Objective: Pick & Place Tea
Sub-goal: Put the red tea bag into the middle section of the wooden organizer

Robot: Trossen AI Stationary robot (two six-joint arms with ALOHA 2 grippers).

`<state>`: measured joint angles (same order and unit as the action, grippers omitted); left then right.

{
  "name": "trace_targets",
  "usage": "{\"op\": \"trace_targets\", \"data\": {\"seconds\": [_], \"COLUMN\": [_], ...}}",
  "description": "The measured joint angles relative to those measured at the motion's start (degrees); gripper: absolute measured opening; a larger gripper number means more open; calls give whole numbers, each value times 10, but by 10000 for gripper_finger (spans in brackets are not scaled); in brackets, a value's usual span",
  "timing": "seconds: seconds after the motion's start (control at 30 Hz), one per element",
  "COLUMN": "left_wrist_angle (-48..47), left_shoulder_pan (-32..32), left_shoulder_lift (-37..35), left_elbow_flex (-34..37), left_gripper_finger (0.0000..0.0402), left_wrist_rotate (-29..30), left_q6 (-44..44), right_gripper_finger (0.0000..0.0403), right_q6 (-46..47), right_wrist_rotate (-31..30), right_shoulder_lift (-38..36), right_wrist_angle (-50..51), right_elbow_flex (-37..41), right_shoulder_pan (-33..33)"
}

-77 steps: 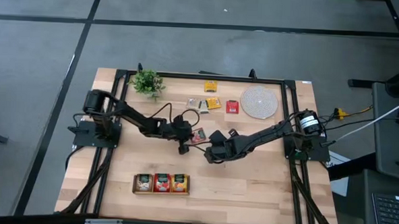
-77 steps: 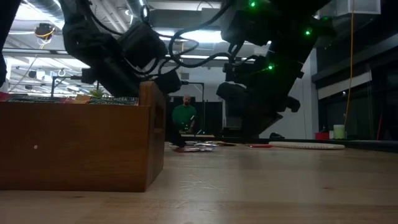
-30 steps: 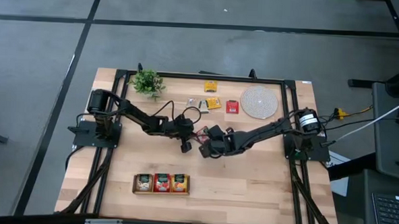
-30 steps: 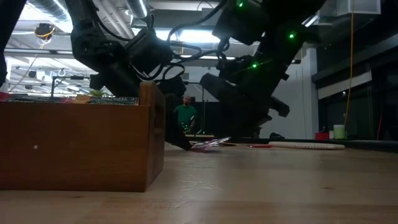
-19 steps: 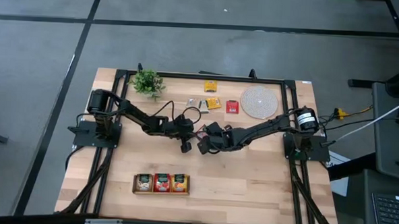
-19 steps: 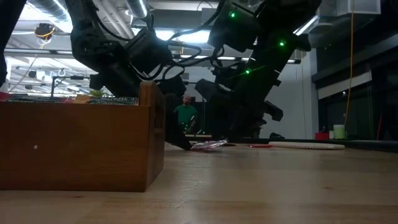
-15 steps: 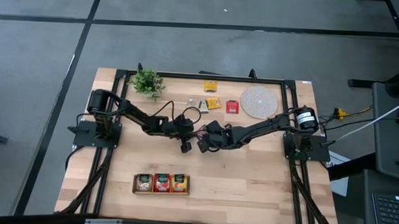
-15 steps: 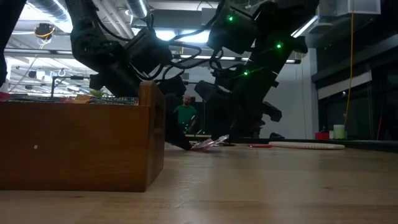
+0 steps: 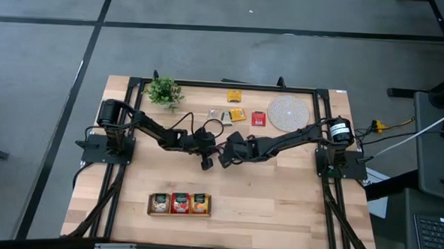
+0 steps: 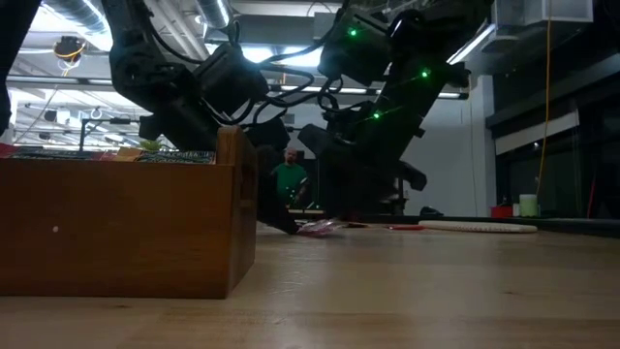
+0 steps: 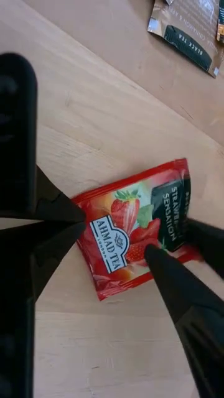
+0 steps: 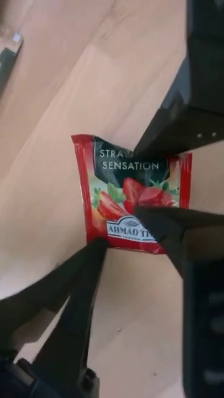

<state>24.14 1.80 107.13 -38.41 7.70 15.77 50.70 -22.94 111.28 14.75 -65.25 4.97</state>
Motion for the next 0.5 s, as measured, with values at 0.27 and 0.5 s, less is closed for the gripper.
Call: {"op": "trace_targets", "data": {"seconds": [0.27, 0.5], "left_wrist_angle": [1, 2], "left_shoulder_pan": [0, 0], "left_shoulder_lift": [0, 0], "left_elbow_flex": [0, 0], "left_gripper_finger": [3, 2], "left_wrist_rotate": [0, 0], "left_q6": [0, 9], "right_gripper_finger": [19, 12], "right_q6": [-2, -1], "right_wrist_rotate": [6, 2], "right_shoulder_lift": [0, 0], "right_wrist_angle": [-2, 26], "right_elbow_flex": [0, 0], "right_shoulder_pan": [0, 0]}}
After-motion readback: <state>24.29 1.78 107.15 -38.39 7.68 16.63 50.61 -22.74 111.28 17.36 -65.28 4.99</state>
